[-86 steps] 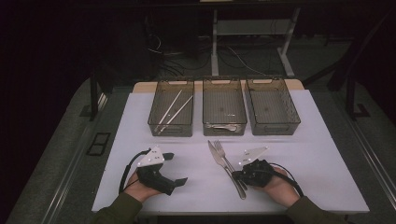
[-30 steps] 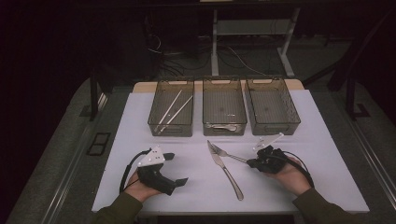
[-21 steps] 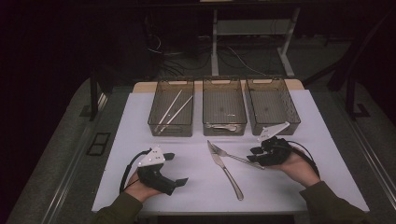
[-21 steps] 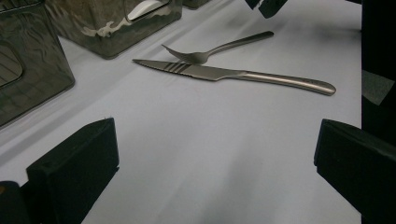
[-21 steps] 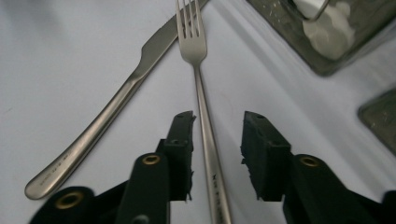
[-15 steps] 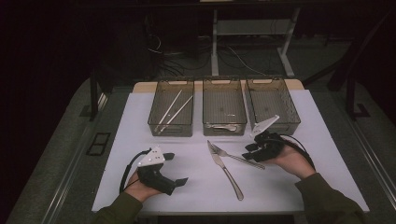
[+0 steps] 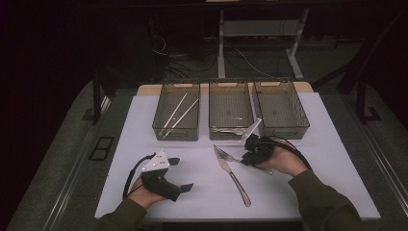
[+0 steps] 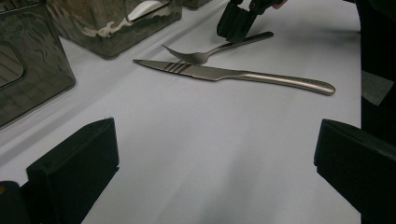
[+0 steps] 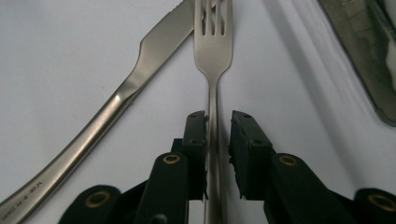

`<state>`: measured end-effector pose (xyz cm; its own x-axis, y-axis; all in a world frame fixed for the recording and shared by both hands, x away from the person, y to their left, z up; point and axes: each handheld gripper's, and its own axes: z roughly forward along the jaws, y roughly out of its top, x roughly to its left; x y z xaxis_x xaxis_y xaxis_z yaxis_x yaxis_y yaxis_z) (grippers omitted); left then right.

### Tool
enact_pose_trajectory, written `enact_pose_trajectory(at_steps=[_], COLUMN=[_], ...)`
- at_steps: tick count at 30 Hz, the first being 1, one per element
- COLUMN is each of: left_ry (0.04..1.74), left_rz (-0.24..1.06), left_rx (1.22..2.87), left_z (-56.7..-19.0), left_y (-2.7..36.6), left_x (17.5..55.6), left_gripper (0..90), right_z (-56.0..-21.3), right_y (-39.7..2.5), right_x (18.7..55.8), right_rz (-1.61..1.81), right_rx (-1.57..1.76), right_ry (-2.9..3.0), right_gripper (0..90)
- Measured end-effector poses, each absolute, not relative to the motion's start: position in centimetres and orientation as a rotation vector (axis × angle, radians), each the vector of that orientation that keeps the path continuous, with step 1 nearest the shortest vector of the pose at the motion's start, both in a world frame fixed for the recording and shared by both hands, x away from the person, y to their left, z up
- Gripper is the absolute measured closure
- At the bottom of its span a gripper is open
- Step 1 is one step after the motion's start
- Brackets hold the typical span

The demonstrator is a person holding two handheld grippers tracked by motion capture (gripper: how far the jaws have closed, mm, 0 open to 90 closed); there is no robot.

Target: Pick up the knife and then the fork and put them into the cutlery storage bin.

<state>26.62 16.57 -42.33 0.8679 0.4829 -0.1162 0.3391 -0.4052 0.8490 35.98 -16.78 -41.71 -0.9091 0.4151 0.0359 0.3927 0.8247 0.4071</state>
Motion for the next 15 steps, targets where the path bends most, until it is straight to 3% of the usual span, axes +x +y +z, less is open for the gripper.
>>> enact_pose_trajectory(at_steps=[15], left_ry=[0.591], left_rz=[0.176], left_rx=[2.039], left_z=[-42.38], left_y=[16.49], left_x=[26.63], left_gripper=[0.0], right_z=[-42.45], right_y=[-15.72], right_x=[36.04], right_rz=[0.562], right_rx=[0.612], right_ry=[2.969], right_gripper=[82.5])
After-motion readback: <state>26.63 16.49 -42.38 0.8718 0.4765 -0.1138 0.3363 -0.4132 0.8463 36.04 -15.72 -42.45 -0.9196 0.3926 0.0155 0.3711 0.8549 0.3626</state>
